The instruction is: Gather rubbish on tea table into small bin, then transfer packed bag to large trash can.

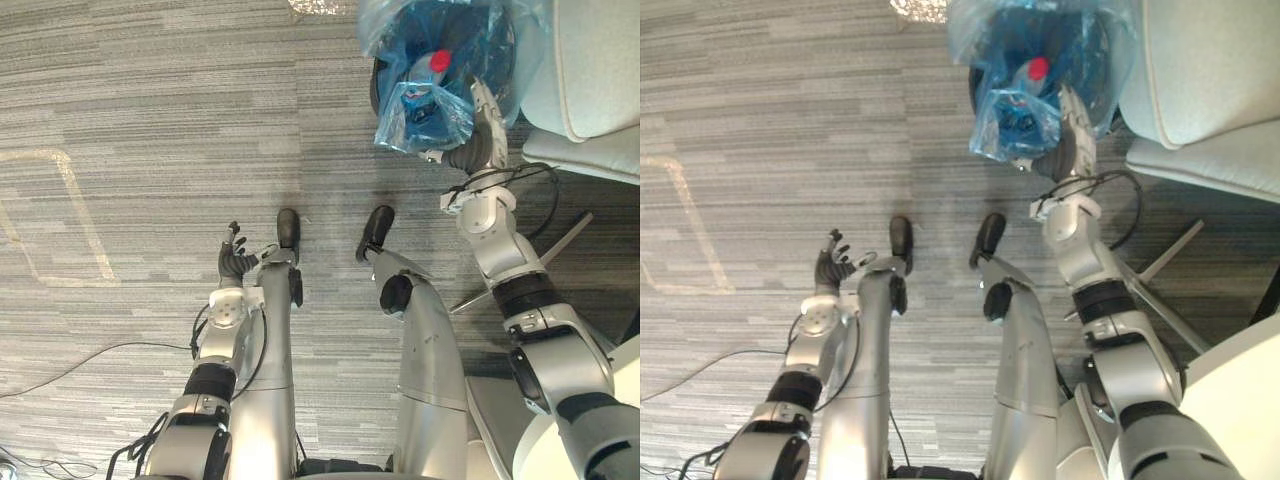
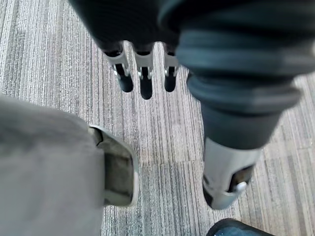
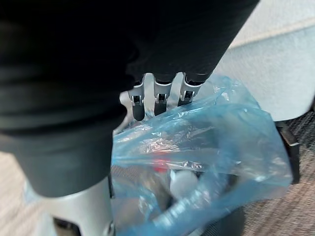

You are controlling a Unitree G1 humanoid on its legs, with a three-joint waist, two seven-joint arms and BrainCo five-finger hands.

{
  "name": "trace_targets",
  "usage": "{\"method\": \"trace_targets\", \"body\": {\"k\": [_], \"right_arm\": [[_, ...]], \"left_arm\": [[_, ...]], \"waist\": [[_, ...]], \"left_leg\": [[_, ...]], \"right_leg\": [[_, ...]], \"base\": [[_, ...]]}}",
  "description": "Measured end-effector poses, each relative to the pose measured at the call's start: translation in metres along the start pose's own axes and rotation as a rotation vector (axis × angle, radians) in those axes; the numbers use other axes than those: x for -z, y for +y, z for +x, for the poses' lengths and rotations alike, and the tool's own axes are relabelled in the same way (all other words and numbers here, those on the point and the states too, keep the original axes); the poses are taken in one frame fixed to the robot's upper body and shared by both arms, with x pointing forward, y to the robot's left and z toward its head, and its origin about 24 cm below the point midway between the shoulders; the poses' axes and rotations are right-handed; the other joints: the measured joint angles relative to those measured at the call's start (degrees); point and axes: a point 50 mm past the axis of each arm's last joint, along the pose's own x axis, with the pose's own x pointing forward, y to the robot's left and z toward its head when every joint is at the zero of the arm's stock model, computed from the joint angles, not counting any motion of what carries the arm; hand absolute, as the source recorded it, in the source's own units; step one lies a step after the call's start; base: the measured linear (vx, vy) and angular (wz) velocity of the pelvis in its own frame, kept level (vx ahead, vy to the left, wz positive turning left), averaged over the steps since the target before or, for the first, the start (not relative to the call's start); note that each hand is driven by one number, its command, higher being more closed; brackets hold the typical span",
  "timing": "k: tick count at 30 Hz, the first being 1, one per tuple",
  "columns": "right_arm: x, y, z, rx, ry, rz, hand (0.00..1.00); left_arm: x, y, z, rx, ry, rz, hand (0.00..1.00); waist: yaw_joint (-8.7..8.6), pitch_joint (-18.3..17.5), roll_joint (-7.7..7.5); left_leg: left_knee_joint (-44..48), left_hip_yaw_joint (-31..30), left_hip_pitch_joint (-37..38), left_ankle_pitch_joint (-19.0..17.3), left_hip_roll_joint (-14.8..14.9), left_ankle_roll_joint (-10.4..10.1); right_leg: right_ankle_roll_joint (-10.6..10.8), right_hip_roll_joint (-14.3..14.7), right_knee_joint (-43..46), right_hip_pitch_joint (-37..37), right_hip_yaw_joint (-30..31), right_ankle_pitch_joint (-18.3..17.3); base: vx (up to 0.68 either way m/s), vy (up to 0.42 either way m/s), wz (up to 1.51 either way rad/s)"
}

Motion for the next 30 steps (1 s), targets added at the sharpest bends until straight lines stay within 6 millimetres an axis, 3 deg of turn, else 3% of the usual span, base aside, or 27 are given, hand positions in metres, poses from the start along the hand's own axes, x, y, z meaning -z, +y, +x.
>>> {"method": "trace_targets", "body": {"k": [8, 9, 19, 30], "right_arm": [[0.009, -0.001, 0.008, 0.001, 0.074, -0.056, 0.0], [0.01, -0.001, 0.01, -0.001, 0.086, -0.078, 1.0], [-0.005, 0.019, 0.011, -0.033, 0.082, -0.071, 1.0], [0.004, 0.025, 0.0, -0.051, 0.107, -0.062, 1.0]], "left_arm": [[-0.008, 0.001, 0.002, -0.014, -0.035, -0.01, 0.0], [-0.008, 0.0, 0.002, -0.014, -0.035, -0.018, 0.0], [-0.014, -0.002, 0.002, -0.015, -0.054, -0.056, 0.0], [-0.013, -0.005, 0.001, -0.01, -0.039, -0.062, 0.0]], "waist": [[0.02, -0.5, -0.14], [0.06, -0.5, -0.11], [0.49, -0.6, -0.05], [0.79, -0.6, -0.05]], "left_leg": [[-0.5, 0.0, -2.4, 0.2, -0.1, -0.1], [-0.7, 0.0, -2.6, 0.2, -0.1, -0.1], [-0.9, -1.2, -4.2, 0.6, -1.0, -0.6], [-0.6, -1.2, -3.8, 0.7, -0.7, -0.8]], "right_leg": [[0.0, -0.1, 0.1, -2.8, 0.0, 0.0], [0.1, -0.2, 0.2, -3.1, 0.0, -0.1], [0.3, -1.1, 2.0, -4.8, -0.8, -1.6], [0.3, -0.9, 2.1, -4.4, -0.8, -1.5]], "base": [[0.0, 0.0, 0.0], [0.02, -0.014, 0.03], [0.01, -0.021, 0.1], [0.0, -0.005, 0.0]]}}
